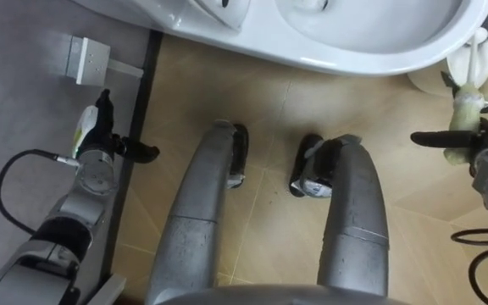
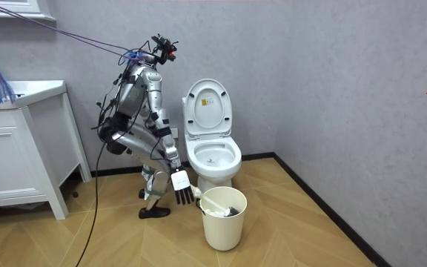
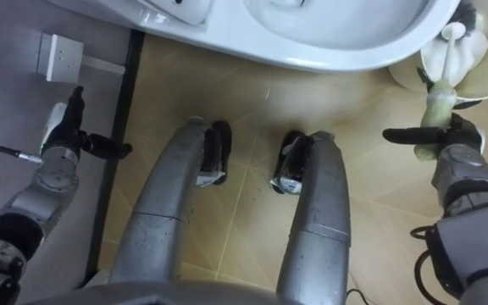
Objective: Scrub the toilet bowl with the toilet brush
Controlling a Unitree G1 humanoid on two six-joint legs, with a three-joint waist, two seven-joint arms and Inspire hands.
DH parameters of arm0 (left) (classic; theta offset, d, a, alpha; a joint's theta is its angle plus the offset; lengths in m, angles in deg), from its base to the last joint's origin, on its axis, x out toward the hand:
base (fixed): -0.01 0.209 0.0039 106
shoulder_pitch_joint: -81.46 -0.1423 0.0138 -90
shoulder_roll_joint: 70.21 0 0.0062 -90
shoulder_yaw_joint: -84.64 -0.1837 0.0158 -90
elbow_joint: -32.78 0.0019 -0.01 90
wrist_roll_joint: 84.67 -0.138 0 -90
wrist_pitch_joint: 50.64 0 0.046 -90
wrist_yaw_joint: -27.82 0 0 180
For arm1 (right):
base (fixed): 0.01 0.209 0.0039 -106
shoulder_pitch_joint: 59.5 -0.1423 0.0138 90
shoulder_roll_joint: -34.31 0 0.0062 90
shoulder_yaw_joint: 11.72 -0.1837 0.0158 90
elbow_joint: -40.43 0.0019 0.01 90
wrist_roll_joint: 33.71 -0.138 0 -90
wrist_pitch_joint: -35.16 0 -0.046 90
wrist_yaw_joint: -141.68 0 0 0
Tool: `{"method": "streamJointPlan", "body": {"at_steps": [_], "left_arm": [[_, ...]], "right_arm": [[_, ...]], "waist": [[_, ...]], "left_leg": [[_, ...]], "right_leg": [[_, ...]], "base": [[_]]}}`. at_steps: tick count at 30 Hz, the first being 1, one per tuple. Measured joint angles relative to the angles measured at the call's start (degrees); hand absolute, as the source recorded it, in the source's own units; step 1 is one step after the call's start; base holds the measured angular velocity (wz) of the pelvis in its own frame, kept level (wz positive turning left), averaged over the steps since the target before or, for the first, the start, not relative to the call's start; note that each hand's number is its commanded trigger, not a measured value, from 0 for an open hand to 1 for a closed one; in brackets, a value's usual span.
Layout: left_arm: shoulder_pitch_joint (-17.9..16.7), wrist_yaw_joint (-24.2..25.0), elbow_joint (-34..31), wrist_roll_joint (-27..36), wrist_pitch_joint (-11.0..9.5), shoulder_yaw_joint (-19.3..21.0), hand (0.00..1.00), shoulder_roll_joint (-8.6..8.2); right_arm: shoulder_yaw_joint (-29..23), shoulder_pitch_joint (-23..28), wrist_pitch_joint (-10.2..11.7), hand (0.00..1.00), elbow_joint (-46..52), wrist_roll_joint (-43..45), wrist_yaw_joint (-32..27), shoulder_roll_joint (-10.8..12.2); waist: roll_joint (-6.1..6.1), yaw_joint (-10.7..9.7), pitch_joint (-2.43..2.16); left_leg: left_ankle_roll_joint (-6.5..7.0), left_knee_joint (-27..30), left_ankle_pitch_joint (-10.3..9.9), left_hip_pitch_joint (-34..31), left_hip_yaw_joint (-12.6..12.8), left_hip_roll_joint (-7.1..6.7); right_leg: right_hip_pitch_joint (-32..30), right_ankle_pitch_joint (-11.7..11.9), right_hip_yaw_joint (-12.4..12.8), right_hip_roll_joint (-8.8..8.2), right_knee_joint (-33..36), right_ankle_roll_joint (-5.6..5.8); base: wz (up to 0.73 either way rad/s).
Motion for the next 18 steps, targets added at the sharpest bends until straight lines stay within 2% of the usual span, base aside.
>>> {"method": "streamJointPlan", "body": {"at_steps": [2,5,8,13,18], "left_arm": [[0.0,0.0,0.0,2.0,0.0,-0.1,0.00,0.11],[-0.1,0.2,0.0,4.2,0.1,-1.5,0.00,1.15],[0.0,0.5,-0.1,5.6,0.6,-2.1,0.00,1.82],[-0.4,0.9,-0.9,6.0,1.3,-2.2,0.00,1.89],[-2.4,0.9,-3.3,6.0,1.4,-2.2,0.00,2.33]], "right_arm": [[0.0,-0.1,0.0,1.00,0.1,-0.2,0.2,0.0],[0.0,-0.5,-0.1,1.00,0.0,-1.0,0.2,0.0],[-0.1,-0.5,-0.9,1.00,-0.1,-4.4,0.1,0.0],[-0.1,-0.7,-1.3,1.00,-0.1,-6.8,0.0,0.0],[-0.1,-0.5,-1.3,1.00,-0.1,-8.9,-1.2,0.0]], "waist": [[-0.03,0.0,0.01],[-0.10,-0.2,0.06],[-0.12,-0.5,0.06],[-0.19,-0.8,0.05],[-0.18,-0.8,0.04]], "left_leg": [[0.02,0.0,0.0,0.0,0.0,-0.09],[0.03,0.1,0.0,0.0,0.0,-0.06],[0.16,0.6,-0.1,-0.6,0.0,0.04],[0.44,1.4,-0.3,-1.4,-0.1,0.06],[0.61,1.5,-0.3,-1.4,0.0,0.08]], "right_leg": [[0.0,0.0,0.0,-0.05,0.0,0.03],[0.0,0.0,0.0,-0.06,0.0,0.05],[-0.3,-0.1,-0.2,-0.09,0.4,0.06],[-0.9,-0.4,-0.3,-0.33,1.1,0.07],[-0.9,-0.5,-0.6,-0.41,1.1,0.19]], "base": [[0.00],[0.00],[0.00],[0.00],[0.00]]}}
